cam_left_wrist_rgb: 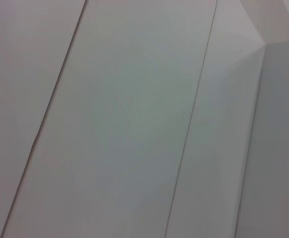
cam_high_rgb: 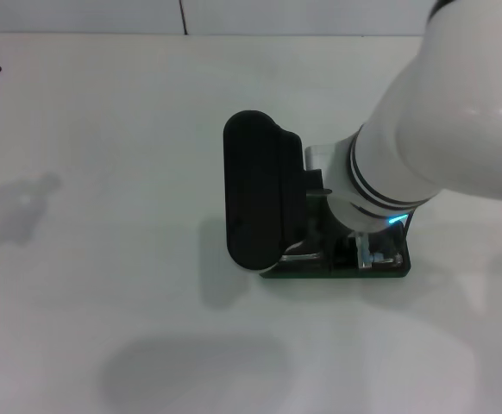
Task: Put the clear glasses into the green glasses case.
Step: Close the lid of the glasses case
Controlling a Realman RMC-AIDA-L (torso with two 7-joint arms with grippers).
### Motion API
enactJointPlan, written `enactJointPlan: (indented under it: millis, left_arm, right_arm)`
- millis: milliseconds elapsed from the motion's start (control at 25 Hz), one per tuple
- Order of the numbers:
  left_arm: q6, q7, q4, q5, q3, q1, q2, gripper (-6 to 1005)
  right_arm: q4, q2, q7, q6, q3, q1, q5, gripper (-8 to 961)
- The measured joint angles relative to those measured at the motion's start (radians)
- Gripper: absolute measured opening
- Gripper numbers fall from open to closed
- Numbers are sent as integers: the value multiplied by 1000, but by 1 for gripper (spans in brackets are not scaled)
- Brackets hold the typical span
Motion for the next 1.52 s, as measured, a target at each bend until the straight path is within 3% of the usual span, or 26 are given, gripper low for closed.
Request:
enactJointPlan:
  millis: [240,520,720,920,960,1120,1320,1400,1440,1520]
  left_arm:
    - [27,-4,0,-2,-5,5,3,97]
    - [37,-2,0,-3,0,5,1,98]
    - [58,-11,2,1,6,0,0,98]
    - [79,-71,25,-4,6,-23,11,98]
    - [81,-86,34,-4,6,-27,13,98]
    - [81,-129,65,5,6,-49,15,98]
    - [77,-149,61,113,10,-173,8,99]
    - [69,-158,51,180,21,-245,-2,99]
    - [57,-160,41,214,25,-277,-10,99]
    - [12,-158,22,299,30,-355,-37,99]
  right_arm:
    - [-104,0,-11,-35,18,-64,-29,177]
    - [-131,0,-35,-23,38,-102,-35,184]
    - [-277,0,-118,-41,166,-201,-4,189]
    - [-482,-7,-251,-79,455,-374,179,194]
    - [-495,-7,-271,-79,494,-392,204,194]
    - [-483,-2,-454,-59,815,-519,484,198]
    - [-248,-2,-691,-40,1184,-635,850,203]
    - [-196,-4,-723,-45,1237,-647,905,205]
    - [17,-9,-846,-74,1392,-659,1050,206]
    - [145,-11,-923,-99,1473,-658,1113,208]
